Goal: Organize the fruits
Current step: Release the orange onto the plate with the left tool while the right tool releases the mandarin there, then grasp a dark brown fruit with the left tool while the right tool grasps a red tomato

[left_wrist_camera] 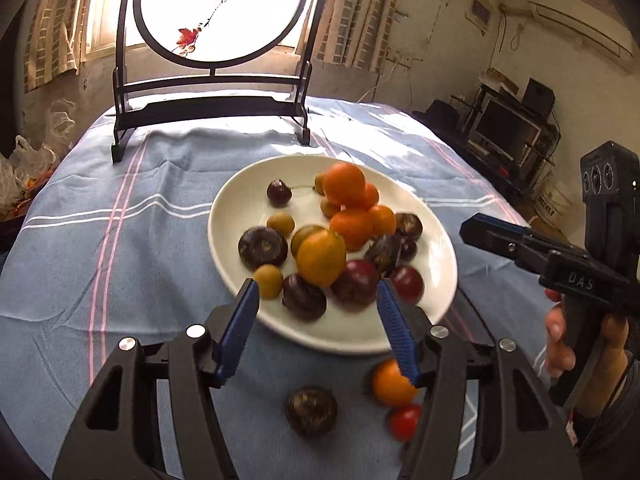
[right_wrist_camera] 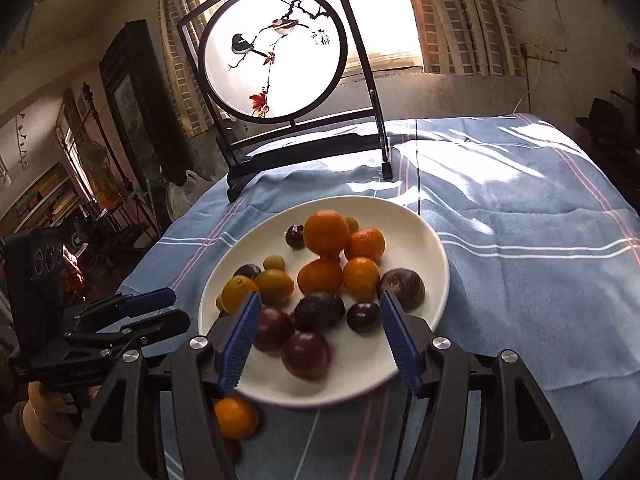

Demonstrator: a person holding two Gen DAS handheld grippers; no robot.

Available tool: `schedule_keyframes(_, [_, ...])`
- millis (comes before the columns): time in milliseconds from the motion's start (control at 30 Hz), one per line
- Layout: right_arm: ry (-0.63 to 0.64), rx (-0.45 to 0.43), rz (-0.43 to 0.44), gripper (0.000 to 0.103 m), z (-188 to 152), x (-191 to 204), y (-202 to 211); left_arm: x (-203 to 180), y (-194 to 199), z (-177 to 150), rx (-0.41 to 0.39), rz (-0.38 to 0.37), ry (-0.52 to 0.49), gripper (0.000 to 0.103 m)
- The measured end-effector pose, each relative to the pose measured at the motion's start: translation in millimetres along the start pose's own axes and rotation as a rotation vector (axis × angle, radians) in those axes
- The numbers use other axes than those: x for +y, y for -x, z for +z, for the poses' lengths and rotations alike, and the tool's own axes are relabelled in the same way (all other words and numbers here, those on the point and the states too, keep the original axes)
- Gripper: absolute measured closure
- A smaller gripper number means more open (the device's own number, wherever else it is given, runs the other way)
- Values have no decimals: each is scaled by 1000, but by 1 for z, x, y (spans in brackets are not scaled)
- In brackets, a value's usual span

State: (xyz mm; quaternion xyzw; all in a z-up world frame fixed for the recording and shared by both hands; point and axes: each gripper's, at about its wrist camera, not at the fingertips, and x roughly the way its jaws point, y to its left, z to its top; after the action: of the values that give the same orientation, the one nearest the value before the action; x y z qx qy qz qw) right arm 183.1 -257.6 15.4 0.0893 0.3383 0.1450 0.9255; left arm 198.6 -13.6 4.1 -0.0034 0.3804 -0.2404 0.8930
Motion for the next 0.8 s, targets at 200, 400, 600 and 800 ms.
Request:
schedule_keyframes(200, [-58, 16, 35, 40, -58, -14, 31, -12, 10, -57, 93, 57, -153, 44])
schedule_keyframes(400, [-118, 16, 76, 40, -71, -24, 34, -11, -6, -60, 141, 57, -142, 44])
schedule_keyframes(600, [-98, 60, 93, 40, -71, -19, 29, -12, -32, -54, 222, 71, -142, 62])
schedule_keyframes(800, [46, 149, 130, 40, -85, 18, 28, -19, -9, -63, 170, 86, -165, 69])
